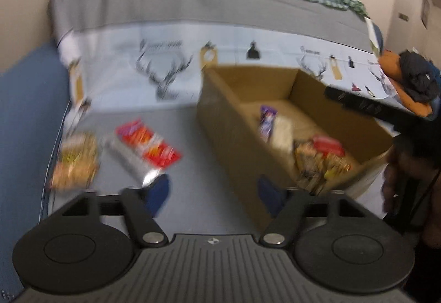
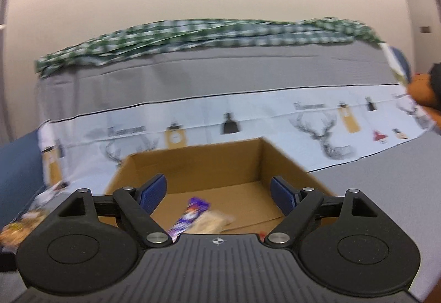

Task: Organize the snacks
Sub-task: 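Move both tools back toward the remaining snacks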

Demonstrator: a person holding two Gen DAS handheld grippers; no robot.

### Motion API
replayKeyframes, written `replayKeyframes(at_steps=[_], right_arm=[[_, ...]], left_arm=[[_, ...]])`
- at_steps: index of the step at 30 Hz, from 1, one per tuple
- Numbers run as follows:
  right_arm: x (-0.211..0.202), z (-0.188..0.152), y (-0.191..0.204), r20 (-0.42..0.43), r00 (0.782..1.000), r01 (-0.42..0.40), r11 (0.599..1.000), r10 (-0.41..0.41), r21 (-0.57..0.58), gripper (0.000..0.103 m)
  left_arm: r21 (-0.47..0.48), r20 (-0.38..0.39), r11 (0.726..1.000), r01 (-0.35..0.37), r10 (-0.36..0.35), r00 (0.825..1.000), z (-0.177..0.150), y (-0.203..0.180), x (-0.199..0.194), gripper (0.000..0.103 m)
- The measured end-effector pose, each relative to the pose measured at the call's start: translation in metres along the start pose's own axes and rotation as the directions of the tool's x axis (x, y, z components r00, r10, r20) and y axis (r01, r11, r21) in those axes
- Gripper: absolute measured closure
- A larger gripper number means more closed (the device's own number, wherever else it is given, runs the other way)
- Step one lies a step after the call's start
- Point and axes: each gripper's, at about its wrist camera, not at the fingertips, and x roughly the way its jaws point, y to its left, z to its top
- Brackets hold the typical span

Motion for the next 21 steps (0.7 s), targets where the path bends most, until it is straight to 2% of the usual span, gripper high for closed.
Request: replayKeyframes(at_steps=[2,4,5,7,9,10,11,14,18,21], right_arm=[[-0.007,-0.002,0.005,0.003,1.000,-0.017,1.000,0.017,-0.006,0.019],[-0.016,-0.004,0.011,0.016,0.999,-0.036,0.999,0.036,-0.023,0.019],[-0.019,-0.006,0.013,0.016,0.999,-0.050,0.998,0.051,-0.030,0.019],[-0.024,-0.008,0.018,0.011,0.997,-0.070,0.996,0.070,-0.048,0.019],[-0.027,-0.011,0.023,-0.001,0.996,-0.089,0.994,0.089,-0.063,0.022],[-0.027,-0.011,0.026,-0.011,0.995,-0.096,0.993,0.095,-0.066,0.034],[-0.026,-0.012,0.029,-0.025,0.994,-0.104,0.992,0.103,-0.068,0.052],[-0.023,-0.017,0.038,-0.070,0.989,-0.137,0.987,0.132,-0.078,0.069],[-0.021,-0.022,0.052,-0.088,0.981,-0.181,0.979,0.173,-0.095,0.071],[-0.020,-0.021,0.063,-0.102,0.970,-0.233,0.965,0.222,-0.122,0.071]], left_arm=[[-0.054,-0.003,0.998,-0.012,0.011,1.000,-0.021,0.018,0.000,0.074],[-0.113,-0.024,0.993,-0.038,0.035,0.999,-0.044,0.032,0.005,0.089],[-0.129,-0.051,0.990,-0.065,0.058,0.997,-0.046,0.035,0.007,0.091],[-0.130,0.013,0.990,-0.052,0.054,0.998,-0.041,0.038,0.001,0.091],[-0.160,0.017,0.986,-0.045,0.049,0.999,-0.040,0.044,0.003,0.091],[-0.184,0.014,0.982,-0.048,0.052,0.999,-0.040,0.049,0.006,0.091],[-0.214,0.011,0.975,-0.052,0.056,0.998,-0.040,0.054,0.009,0.091],[-0.315,0.029,0.948,-0.049,0.061,0.998,-0.039,0.071,0.013,0.091],[-0.414,0.053,0.908,-0.057,0.087,0.995,-0.037,0.086,0.021,0.091],[-0.440,0.090,0.895,-0.068,0.119,0.989,-0.033,0.088,0.024,0.091]])
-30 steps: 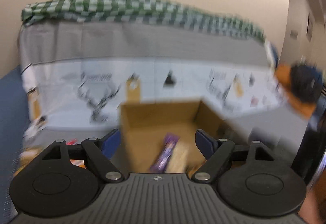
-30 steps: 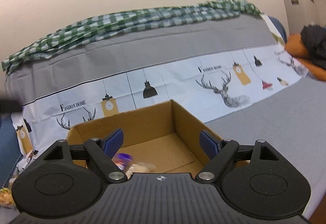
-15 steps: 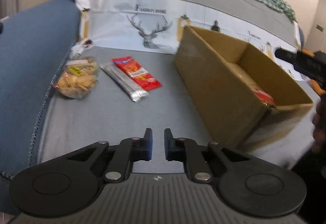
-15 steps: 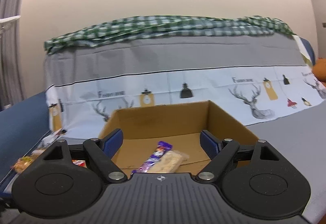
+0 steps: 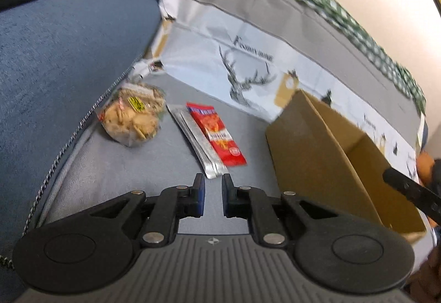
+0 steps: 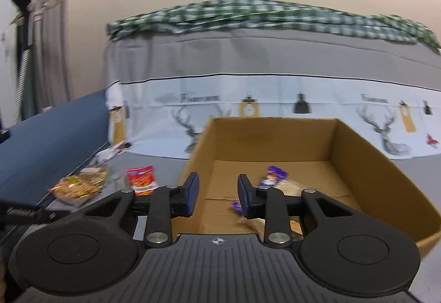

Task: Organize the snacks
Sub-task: 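Move both tools back toward the remaining snacks, then grasp the cracker bag with the left tool while the right tool grasps the silver stick snack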

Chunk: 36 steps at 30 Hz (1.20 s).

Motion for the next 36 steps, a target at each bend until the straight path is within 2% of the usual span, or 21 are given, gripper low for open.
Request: replayKeyframes(at_steps=[4,7,9,12,14,18,22,25,28,33,36], right_arm=[[0.001,0.006,0.009,-0.012,0.998,-0.061,0.998,0.061,-0.025,0.071],[0.004,0.012,0.018,-0.036,0.996,-0.088,0.996,0.087,-0.034,0.071],[0.008,0.017,0.028,-0.060,0.991,-0.123,0.992,0.121,-0.029,0.071],[0.019,0.028,0.049,-0.098,0.975,-0.202,0.979,0.199,-0.019,0.070],[0.033,0.036,0.069,-0.138,0.962,-0.242,0.970,0.236,-0.028,0.070],[0.076,0.041,0.109,-0.252,0.938,-0.259,0.964,0.237,-0.058,0.069],[0.128,0.032,0.131,-0.345,0.919,-0.224,0.973,0.189,-0.062,0.056],[0.160,0.019,0.133,-0.393,0.907,-0.193,0.979,0.153,-0.065,0.048],[0.185,0.007,0.137,-0.429,0.894,-0.197,0.974,0.131,-0.112,0.042],[0.214,-0.007,0.141,-0.487,0.860,-0.242,0.961,0.149,-0.133,0.041],[0.220,-0.012,0.145,-0.511,0.844,-0.269,0.953,0.162,-0.143,0.050]], left_arm=[[-0.068,0.052,0.997,-0.048,0.051,0.997,0.003,0.009,0.008,0.089],[-0.135,0.066,0.981,-0.138,0.148,0.987,0.005,0.019,0.017,0.075],[-0.186,0.074,0.967,-0.172,0.188,0.979,0.006,0.027,0.020,0.073],[-0.261,0.088,0.941,-0.214,0.244,0.966,0.008,0.040,0.022,0.068],[-0.313,0.086,0.919,-0.241,0.280,0.956,0.009,0.049,0.024,0.058],[-0.397,0.105,0.887,-0.237,0.301,0.948,0.010,0.064,0.022,0.058],[-0.414,0.153,0.884,-0.214,0.300,0.942,0.012,0.065,0.020,0.052],[-0.404,0.153,0.884,-0.235,0.318,0.936,0.014,0.064,0.026,0.051],[-0.400,0.150,0.876,-0.268,0.352,0.924,0.016,0.061,0.036,0.052],[-0.362,0.152,0.875,-0.322,0.396,0.906,0.018,0.057,0.048,0.051],[-0.356,0.157,0.878,-0.320,0.394,0.905,0.020,0.059,0.053,0.051]])
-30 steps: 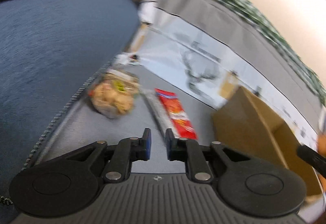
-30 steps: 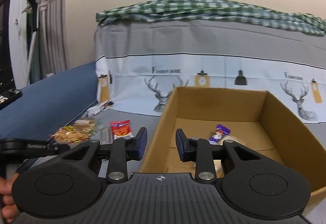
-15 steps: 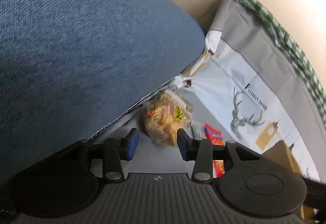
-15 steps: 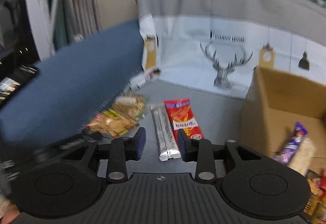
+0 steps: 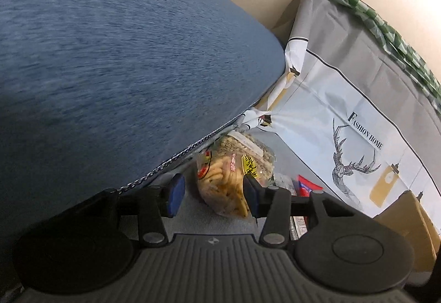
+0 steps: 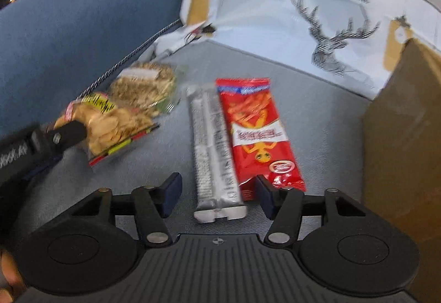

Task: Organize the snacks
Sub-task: 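Grasp the cracker bag with the left tool while the right tool grasps the silver stick snack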

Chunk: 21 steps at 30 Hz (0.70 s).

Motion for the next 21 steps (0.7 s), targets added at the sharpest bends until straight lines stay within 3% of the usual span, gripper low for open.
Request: replayKeyframes(at_steps=[2,4,9,15,21], right_arm=[[-0.001,-0.003,0.007,0.015,1.000,-0.002,0.999,0.002,-0.054,0.068],[-0.005,-0.006,0.012,0.023,1.000,-0.010,0.996,0.012,-0.092,0.070],[-0.022,-0.014,0.015,0.030,1.000,-0.004,0.996,0.007,-0.094,0.072],[-0.066,-0.041,0.019,0.019,0.999,0.032,0.999,-0.031,-0.032,0.073],[-0.109,-0.082,0.033,0.024,0.998,0.064,0.997,-0.063,-0.042,0.073]], left_arm=[[0.008,0.000,1.000,0.003,-0.003,1.000,0.000,0.000,0.002,0.052],[0.014,-0.002,1.000,0.014,-0.014,1.000,0.001,0.000,0.004,0.053],[0.039,-0.013,0.998,0.047,-0.046,0.999,0.005,0.000,0.002,0.072],[0.098,-0.033,0.992,0.082,-0.079,0.996,0.005,-0.002,-0.004,0.076],[0.141,-0.089,0.981,0.130,-0.118,0.989,0.004,0.000,-0.016,0.077]])
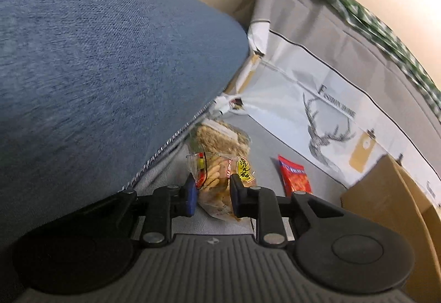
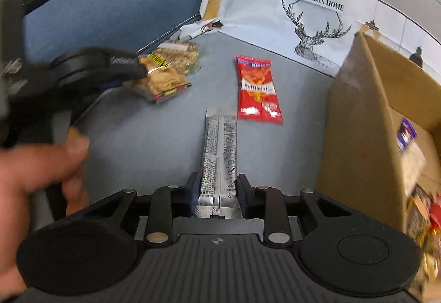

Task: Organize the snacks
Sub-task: 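Grasp the cracker bag with the left tool while the right tool grasps the silver stick snack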

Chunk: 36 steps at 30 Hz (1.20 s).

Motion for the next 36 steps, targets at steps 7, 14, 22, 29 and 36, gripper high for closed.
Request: replayKeyframes(at_steps=[7,14,22,29,36], right_arm=[[-0.020,-0.036,-0.004,-0.030,0.999,0.024,0.999,-0.023,0.026,0.073],[-0.021,-0.054,-0.006,-0.027,0.999,-0.025,0.996,0.028,0.082,0.071],[-0.021,-0.064,-0.010,0.066,0.997,-0.052,0.997,0.049,0.052,0.052],[-0.011,-0.064,-0.010,0.061,0.995,-0.085,0.994,0.081,0.062,0.049],[0.002,-0.064,-0.011,0.031,0.997,-0.079,0.993,0.076,0.090,0.051]], left_arm=[[-0.025,-0.172,0.996,0.087,-0.090,0.981,0.012,0.002,-0.035,0.078],[0.017,-0.388,0.992,0.124,-0.108,0.915,-0.003,0.010,-0.060,0.070],[-0.088,-0.458,0.994,0.062,-0.096,0.884,-0.013,0.024,-0.042,0.027],[-0.052,-0.486,0.996,0.074,-0.090,0.869,-0.019,0.012,-0.027,0.022],[-0.029,-0.468,0.994,0.105,-0.107,0.877,-0.025,0.005,-0.024,0.022]])
